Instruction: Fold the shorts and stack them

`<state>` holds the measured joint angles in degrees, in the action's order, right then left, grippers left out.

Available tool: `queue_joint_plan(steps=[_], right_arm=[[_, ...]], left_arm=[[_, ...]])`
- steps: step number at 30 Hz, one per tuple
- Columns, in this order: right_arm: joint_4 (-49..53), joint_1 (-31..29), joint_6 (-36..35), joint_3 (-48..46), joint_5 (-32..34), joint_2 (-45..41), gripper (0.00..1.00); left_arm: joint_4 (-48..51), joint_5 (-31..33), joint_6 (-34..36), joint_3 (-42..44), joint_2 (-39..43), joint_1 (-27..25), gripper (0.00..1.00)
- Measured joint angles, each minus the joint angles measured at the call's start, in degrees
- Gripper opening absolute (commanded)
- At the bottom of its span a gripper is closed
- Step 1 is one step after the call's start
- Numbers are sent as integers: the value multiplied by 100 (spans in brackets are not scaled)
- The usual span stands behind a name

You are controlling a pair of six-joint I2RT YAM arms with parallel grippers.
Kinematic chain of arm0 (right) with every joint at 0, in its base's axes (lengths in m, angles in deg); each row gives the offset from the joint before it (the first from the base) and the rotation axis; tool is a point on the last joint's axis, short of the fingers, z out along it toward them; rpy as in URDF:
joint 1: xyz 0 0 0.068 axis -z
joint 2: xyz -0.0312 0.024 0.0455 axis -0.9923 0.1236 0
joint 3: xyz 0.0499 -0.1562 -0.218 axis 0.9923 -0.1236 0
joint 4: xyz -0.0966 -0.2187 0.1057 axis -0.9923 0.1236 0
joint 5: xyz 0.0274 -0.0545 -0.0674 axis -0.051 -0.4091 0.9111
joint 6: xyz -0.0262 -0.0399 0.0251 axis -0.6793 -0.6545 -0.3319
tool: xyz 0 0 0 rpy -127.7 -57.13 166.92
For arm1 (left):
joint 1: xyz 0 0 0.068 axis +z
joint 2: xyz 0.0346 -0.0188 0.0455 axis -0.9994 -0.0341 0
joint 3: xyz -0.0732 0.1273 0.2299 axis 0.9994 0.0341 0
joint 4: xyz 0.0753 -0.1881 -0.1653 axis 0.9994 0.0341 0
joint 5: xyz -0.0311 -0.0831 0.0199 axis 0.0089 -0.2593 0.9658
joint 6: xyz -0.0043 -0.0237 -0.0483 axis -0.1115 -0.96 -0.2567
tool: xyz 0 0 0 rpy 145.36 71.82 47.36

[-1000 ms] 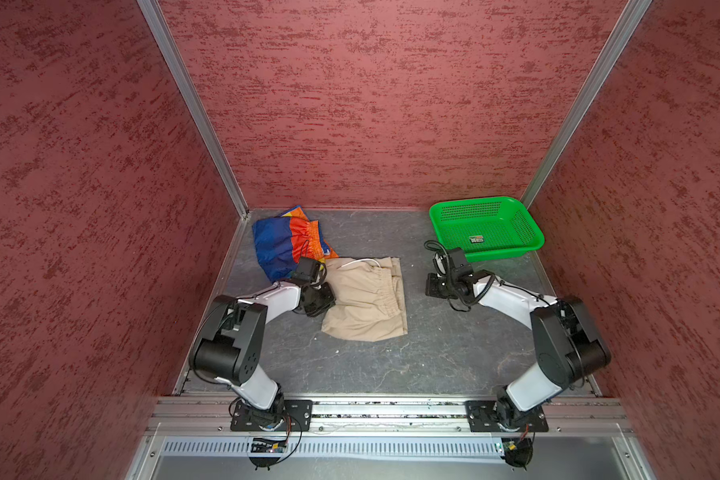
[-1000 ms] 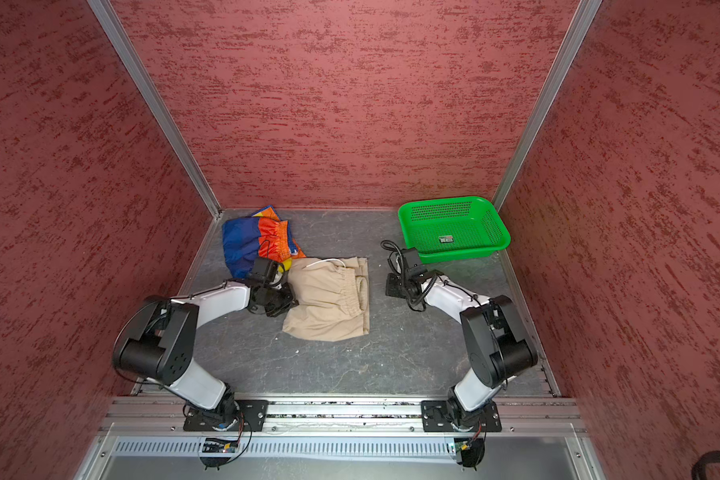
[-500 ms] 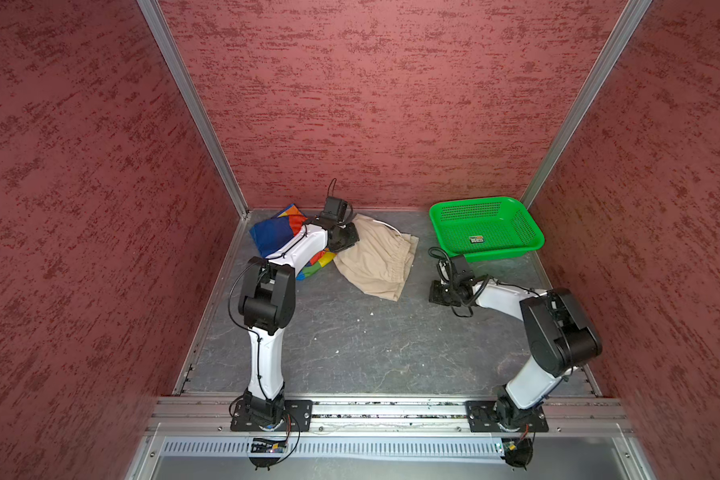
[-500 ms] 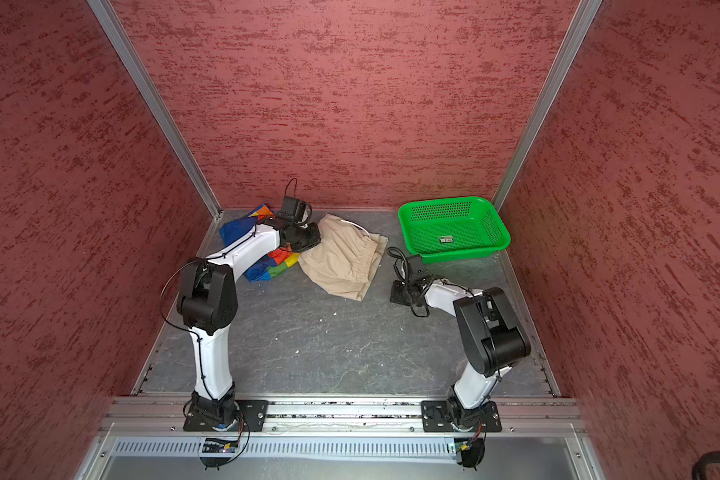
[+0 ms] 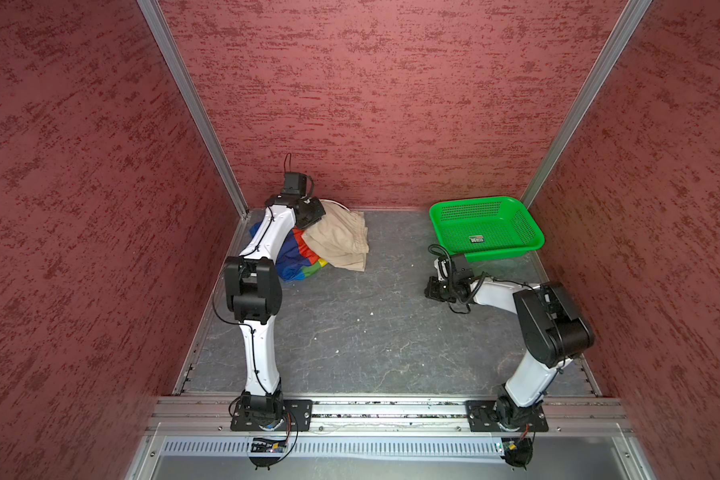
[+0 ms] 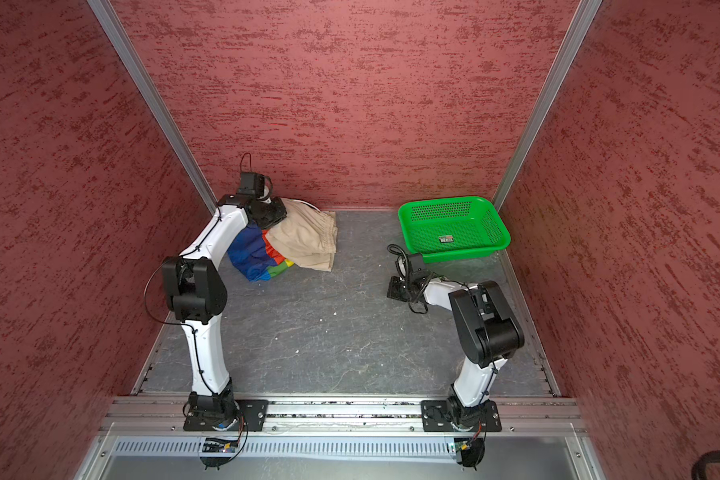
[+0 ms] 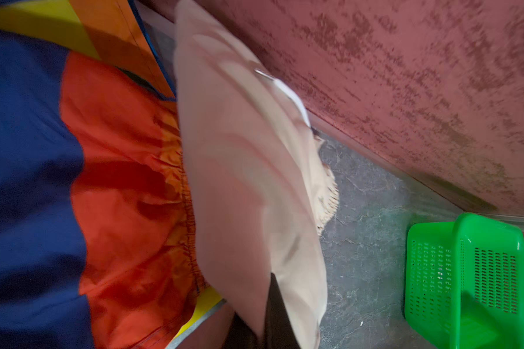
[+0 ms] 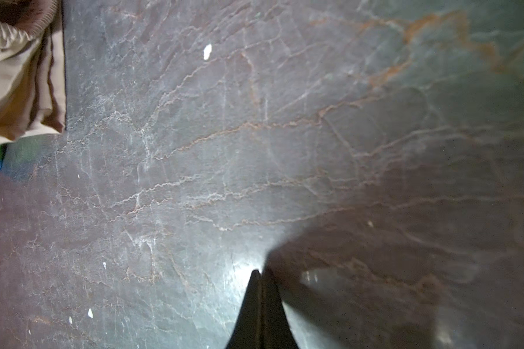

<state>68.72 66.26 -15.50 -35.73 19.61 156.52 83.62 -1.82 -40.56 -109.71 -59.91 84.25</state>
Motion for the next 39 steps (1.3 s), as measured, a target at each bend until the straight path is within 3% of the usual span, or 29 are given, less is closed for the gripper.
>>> queue_joint_plan(steps=[7,8,9,10,11,18,24,28,32,36,39], right_arm=[[-13,0,15,4,-20,11,3],[-13,0,15,4,-20,11,3],[-13,0,15,4,-20,11,3],[-15,0,15,4,-20,11,3],[-15,0,15,4,-20,11,3],[13,0,7,4,-20,-2,3],[26,0,-9,-15,-15,-22,3],[-37,0,7,-98,-35,-76,2],[17,-2,9,-223,-59,-240,4],[192,-2,-133,-310,13,-835,18],[236,-2,-380,-352,293,-1808,22]], left_arm=[[-79,-9,129,933,1134,319,2],[-151,-13,127,1169,1318,389,7],[-251,7,122,1521,1574,496,35],[-304,24,125,1812,1759,597,73],[-472,59,39,2205,1980,730,100],[-800,166,-669,4332,2540,1834,100],[-686,313,-885,4649,3056,2153,99],[-739,382,-820,4275,3464,1788,100],[-940,509,-579,4210,3794,1014,100],[-1307,616,-162,4520,4321,332,100],[-1657,761,125,4992,4948,120,100]])
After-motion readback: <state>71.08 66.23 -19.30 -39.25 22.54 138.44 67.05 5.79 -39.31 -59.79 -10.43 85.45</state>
